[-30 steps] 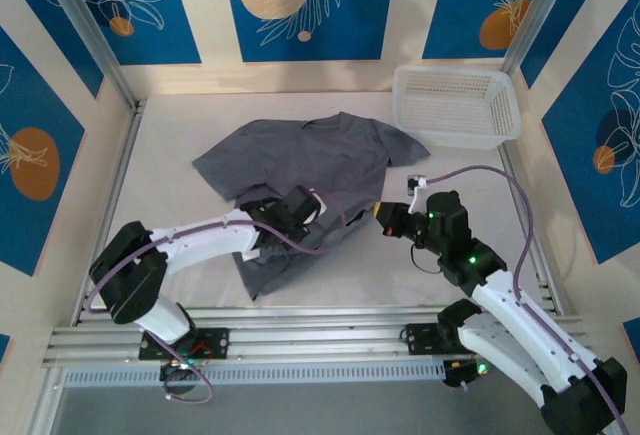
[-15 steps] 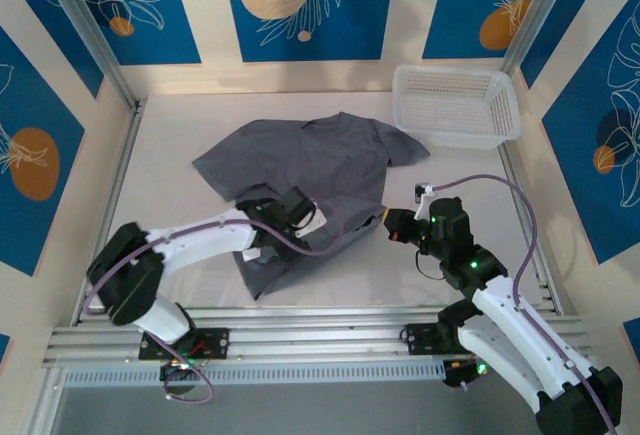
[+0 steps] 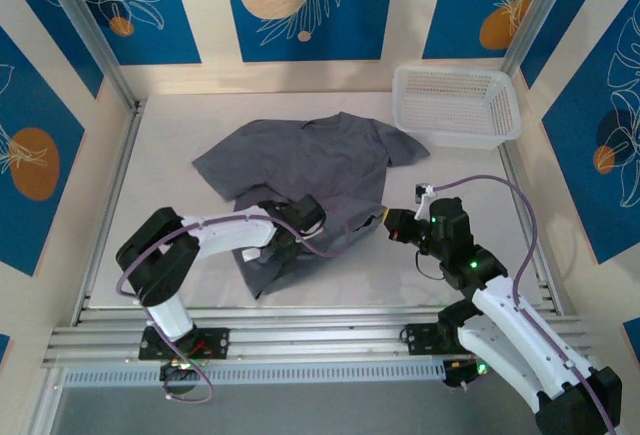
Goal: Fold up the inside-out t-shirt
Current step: Turn the T-shirt inside out at the center of the table.
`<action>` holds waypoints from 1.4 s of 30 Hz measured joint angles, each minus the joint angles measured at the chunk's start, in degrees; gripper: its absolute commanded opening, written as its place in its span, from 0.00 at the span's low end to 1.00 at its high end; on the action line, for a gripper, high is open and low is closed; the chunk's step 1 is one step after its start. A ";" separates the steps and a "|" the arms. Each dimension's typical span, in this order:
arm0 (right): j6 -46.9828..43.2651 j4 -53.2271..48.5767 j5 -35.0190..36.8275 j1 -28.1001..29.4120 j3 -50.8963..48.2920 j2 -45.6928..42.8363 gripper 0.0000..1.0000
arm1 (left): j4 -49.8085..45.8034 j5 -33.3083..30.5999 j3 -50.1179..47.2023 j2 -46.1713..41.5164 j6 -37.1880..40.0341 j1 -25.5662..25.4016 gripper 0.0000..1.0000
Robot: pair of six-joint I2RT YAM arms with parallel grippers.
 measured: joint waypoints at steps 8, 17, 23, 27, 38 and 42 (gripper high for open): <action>0.44 0.11 -0.11 0.00 0.00 0.04 0.00 | 1.81 0.83 -0.02 -1.90 -0.39 -0.11 0.21; 1.33 -1.44 4.11 -0.24 -0.24 -0.22 0.05 | 3.65 3.82 -0.57 -5.40 -2.93 0.79 0.00; 3.50 -7.02 10.29 -5.05 -4.37 -3.52 0.41 | 9.09 16.83 -1.03 -19.39 -9.42 4.94 0.00; -0.94 -4.00 4.26 -4.52 -4.76 -8.00 0.48 | 11.43 21.90 -1.03 -22.77 -11.72 5.68 0.00; -29.40 26.23 7.80 33.83 -5.14 12.83 0.00 | 11.78 30.08 -0.79 -23.93 -17.14 7.39 0.00; -46.14 36.87 17.77 36.96 -5.55 28.87 0.00 | 11.21 32.04 1.42 -24.85 -18.05 7.72 0.00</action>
